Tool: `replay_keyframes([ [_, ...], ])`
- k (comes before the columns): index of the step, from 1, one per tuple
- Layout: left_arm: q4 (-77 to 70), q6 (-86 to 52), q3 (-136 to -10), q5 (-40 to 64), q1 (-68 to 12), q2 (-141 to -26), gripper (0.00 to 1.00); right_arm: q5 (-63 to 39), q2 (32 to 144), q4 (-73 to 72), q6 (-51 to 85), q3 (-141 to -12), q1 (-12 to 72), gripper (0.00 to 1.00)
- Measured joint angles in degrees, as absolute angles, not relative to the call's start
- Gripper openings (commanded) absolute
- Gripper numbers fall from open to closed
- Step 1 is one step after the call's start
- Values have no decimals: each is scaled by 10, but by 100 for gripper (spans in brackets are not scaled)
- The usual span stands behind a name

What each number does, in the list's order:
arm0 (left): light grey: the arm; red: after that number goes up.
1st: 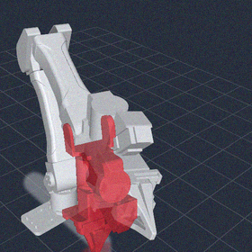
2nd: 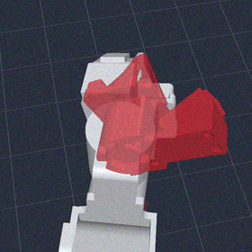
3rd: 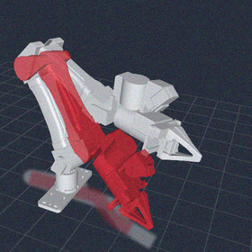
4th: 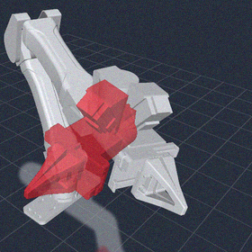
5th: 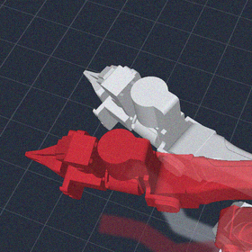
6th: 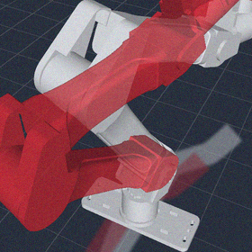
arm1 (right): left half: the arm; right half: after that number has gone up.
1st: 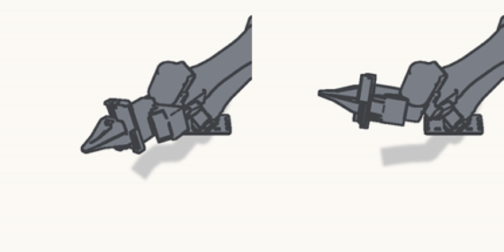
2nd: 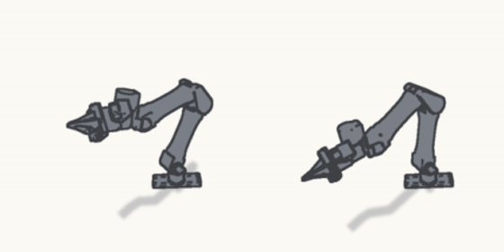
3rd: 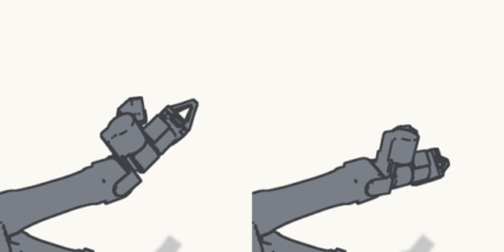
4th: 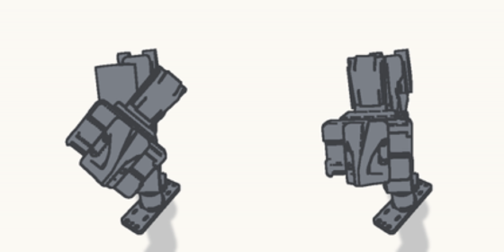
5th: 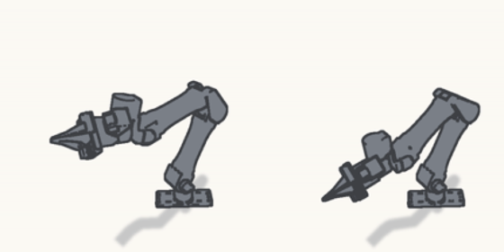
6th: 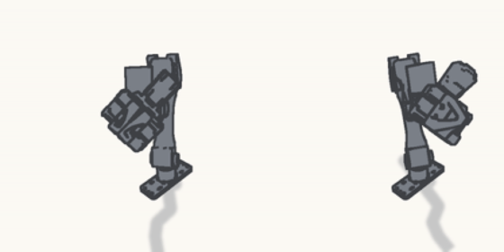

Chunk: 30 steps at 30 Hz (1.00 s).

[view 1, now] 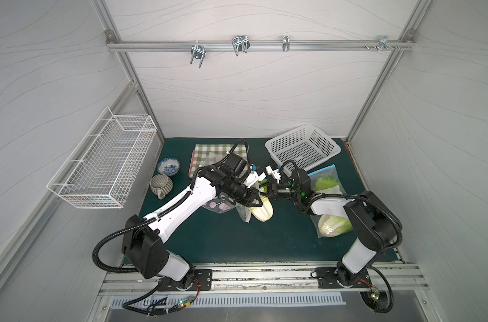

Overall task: Put the chinese cabbages into a zipper bag and zip it
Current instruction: Place the Chinese cabbage in the zipper food storage bag.

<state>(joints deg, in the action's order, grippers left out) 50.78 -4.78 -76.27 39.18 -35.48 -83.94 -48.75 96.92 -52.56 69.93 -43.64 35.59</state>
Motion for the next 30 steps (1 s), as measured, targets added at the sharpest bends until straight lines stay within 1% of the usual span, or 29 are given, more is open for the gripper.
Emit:
replay_keyframes([
  [5, 511, -47, -763, 380, -355, -820, 20, -451, 969, -581, 778, -430, 353, 0],
  [8, 506, -52, -763, 379, -355, -818, 24, -422, 961, -579, 805, -427, 356, 0],
  [11, 501, -60, -763, 381, -355, -817, 28, -397, 939, -553, 798, -427, 363, 0],
  [21, 508, -67, -763, 366, -350, -785, 43, -325, 860, -462, 669, -414, 394, 0],
  [28, 547, -76, -763, 365, -342, -776, 44, -241, 784, -305, 464, -439, 465, 0],
  [30, 561, -77, -763, 365, -340, -774, 44, -216, 774, -280, 416, -446, 483, 0],
])
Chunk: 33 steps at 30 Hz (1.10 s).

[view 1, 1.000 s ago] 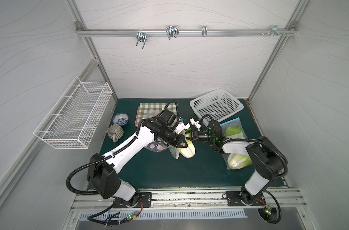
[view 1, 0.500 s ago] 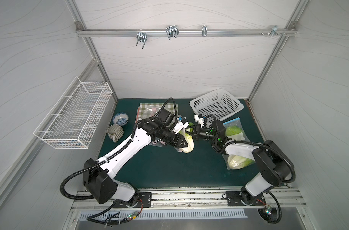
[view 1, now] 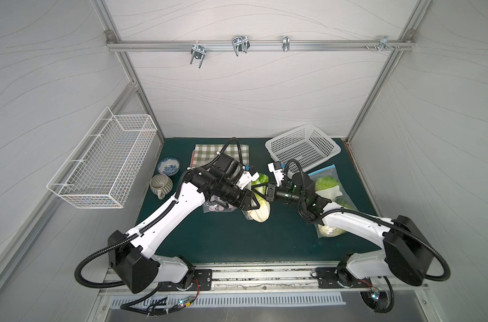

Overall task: Put the chinese cabbages into a zipper bag and zip it
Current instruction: Place the Chinese cabbage in the zipper food storage bag.

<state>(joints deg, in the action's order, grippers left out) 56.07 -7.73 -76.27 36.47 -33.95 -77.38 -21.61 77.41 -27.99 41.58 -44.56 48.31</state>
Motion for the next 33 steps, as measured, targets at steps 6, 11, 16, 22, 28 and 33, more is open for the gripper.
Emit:
replay_keyframes([
  [6, 548, -92, -740, 368, -325, -768, 46, -185, 769, -243, 336, -445, 503, 0],
  [11, 505, -112, -738, 379, -323, -798, 49, -189, 769, -229, 317, -420, 483, 0],
  [16, 461, -110, -740, 383, -321, -835, 59, -226, 781, -210, 304, -396, 477, 0],
  [22, 502, -78, -790, 383, -314, -840, 66, -260, 826, -239, 316, -382, 476, 0],
  [28, 521, -49, -826, 379, -240, -831, 65, -278, 856, -262, 327, -380, 476, 0],
  [33, 501, -48, -825, 350, -165, -854, 67, -289, 873, -279, 330, -380, 475, 0],
])
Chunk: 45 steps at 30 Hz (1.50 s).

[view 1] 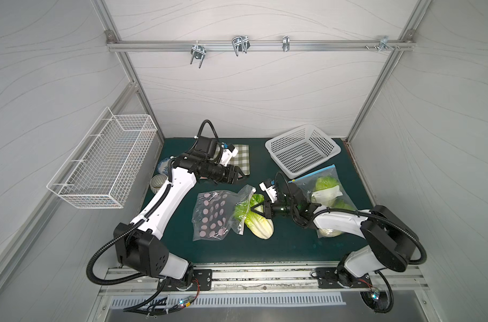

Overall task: Put the chinese cabbages into a zipper bag and zip it
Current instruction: Place the Chinese cabbage in the zipper food storage bag.

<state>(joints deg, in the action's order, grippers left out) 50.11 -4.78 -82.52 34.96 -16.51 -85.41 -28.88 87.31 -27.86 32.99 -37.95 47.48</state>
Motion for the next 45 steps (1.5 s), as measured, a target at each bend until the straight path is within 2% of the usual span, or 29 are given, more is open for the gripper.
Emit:
replay_keyframes([
  [10, 479, -57, -839, 327, -151, -1003, 69, -297, 891, -282, 326, -380, 471, 0],
  [14, 481, -66, -849, 315, -178, -1013, 71, -297, 891, -275, 316, -380, 471, 0],
  [16, 484, -67, -860, 305, -195, -1017, 76, -297, 891, -274, 314, -380, 471, 0],
  [24, 512, -57, -920, 291, -211, -1122, 81, -297, 895, -273, 303, -383, 471, 0],
  [30, 523, -49, -919, 291, -233, -1134, 82, -297, 900, -269, 301, -383, 471, 0],
  [33, 526, -44, -912, 289, -241, -1134, 78, -297, 902, -269, 301, -383, 471, 0],
  [38, 526, -40, -894, 294, -243, -1136, 66, -297, 904, -269, 301, -383, 471, 0],
  [45, 528, -41, -881, 299, -243, -1137, 32, -297, 906, -269, 301, -384, 471, 0],
])
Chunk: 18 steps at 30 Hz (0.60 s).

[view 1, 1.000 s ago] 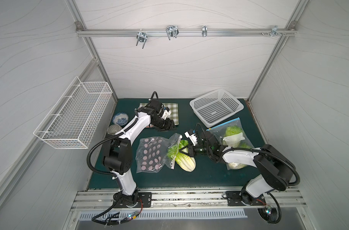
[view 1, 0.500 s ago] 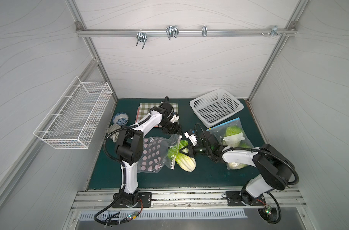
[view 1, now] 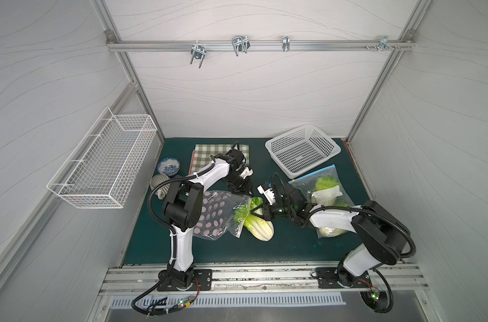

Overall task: Put the chinese cabbages into a zipper bag and zip it
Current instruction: Place the Chinese cabbage in the zipper food storage bag.

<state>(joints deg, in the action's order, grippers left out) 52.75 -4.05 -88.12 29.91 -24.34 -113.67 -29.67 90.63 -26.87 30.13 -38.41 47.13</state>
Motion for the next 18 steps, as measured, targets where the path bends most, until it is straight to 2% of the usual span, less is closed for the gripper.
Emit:
replay_keyframes([
  [7, 524, -65, -881, 324, -243, -1129, 0, -296, 906, -259, 302, -392, 471, 0],
  [18, 477, -142, -881, 362, -248, -1054, 0, -293, 904, -209, 336, -437, 471, 0],
])
